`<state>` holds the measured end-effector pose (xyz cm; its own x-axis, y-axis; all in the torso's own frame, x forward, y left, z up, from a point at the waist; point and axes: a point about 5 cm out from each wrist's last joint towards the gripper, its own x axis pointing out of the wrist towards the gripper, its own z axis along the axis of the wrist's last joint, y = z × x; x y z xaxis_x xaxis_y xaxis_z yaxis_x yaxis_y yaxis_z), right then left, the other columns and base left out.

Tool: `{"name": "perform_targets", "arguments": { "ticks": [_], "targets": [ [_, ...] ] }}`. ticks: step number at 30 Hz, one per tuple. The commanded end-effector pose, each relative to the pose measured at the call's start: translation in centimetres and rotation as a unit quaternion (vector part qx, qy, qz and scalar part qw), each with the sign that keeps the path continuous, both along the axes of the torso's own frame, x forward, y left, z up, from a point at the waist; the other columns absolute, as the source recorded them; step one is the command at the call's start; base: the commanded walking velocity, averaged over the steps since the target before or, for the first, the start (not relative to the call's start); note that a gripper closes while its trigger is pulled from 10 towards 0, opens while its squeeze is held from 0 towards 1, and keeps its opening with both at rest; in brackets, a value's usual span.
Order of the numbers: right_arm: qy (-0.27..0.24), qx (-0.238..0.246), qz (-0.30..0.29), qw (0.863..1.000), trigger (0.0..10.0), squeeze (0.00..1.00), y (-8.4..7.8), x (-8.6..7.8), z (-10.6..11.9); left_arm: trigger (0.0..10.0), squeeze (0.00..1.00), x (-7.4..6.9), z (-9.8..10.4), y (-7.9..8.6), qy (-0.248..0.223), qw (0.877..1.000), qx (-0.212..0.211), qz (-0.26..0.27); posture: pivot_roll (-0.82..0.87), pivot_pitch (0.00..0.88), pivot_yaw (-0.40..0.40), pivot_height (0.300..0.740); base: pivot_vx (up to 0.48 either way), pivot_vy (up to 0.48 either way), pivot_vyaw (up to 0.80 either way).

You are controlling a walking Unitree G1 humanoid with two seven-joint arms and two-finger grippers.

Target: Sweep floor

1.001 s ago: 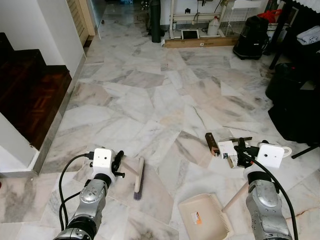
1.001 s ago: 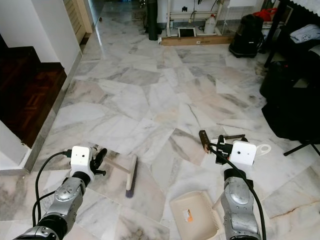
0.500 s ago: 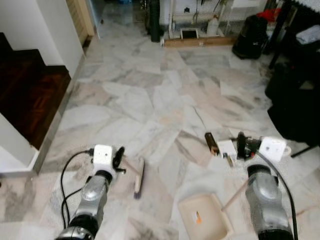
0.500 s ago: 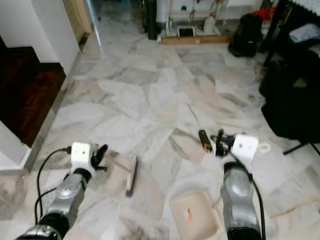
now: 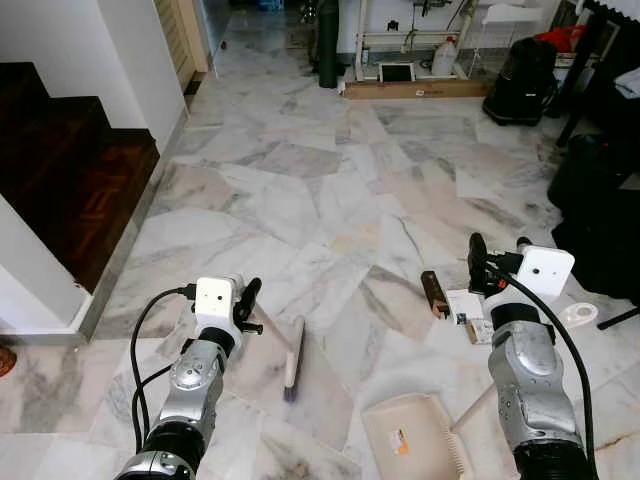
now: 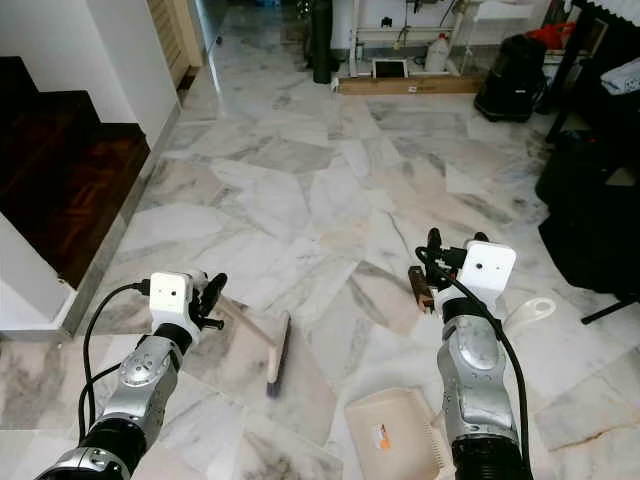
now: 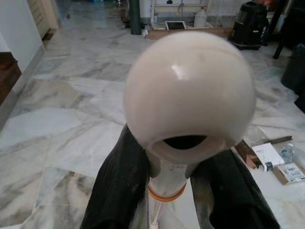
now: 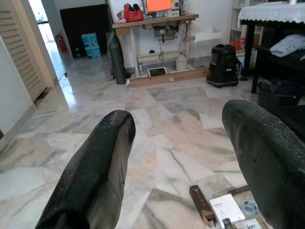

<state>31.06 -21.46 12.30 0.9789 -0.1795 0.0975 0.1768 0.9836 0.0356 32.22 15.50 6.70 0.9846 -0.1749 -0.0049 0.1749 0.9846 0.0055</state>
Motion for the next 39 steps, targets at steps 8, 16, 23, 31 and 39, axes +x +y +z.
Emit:
{"name": "perform_targets", "arguments": {
  "ticks": [8, 16, 23, 31, 39],
  "targets": [
    [-0.003, 0.005, 0.0, 1.0, 10.0, 0.0, -0.1, -0.2, 0.3, 10.0, 0.0, 0.3, 1.5, 0.9, -0.031, 0.999, 0.029, -0.004, -0.16, 0.018, 0.028, 0.74, 0.0, 0.0, 0.0],
    [-0.012, -0.008, 0.004, 1.0, 10.0, 0.0, -0.1, -0.3, 0.8, 10.0, 0.0, 0.1, 1.4, 0.8, -0.03, 0.999, 0.037, -0.007, -0.16, 0.029, 0.03, 0.74, 0.0, -0.09, 0.0],
    [-0.032, -0.035, 0.021, 0.999, 10.0, 0.0, 0.2, 0.0, 2.2, 10.0, 0.0, 0.2, 1.4, 0.5, -0.027, 0.999, 0.037, -0.011, -0.16, 0.029, 0.031, 0.74, 0.0, -0.28, 0.0],
    [-0.027, -0.034, 0.029, 0.999, 10.0, 0.0, 0.5, 0.0, 2.0, 10.0, 0.0, 0.3, 1.5, 0.5, -0.026, 0.999, 0.029, -0.006, -0.16, 0.029, 0.028, 0.74, 0.0, -0.083, 0.0],
    [-0.027, -0.029, 0.035, 0.999, 10.0, 0.0, 0.8, -0.1, 2.0, 10.0, 0.0, 0.2, 1.2, 0.5, -0.021, 0.999, 0.027, -0.008, -0.16, 0.032, 0.026, 0.74, 0.0, 0.0, 0.0]
  ]
}}
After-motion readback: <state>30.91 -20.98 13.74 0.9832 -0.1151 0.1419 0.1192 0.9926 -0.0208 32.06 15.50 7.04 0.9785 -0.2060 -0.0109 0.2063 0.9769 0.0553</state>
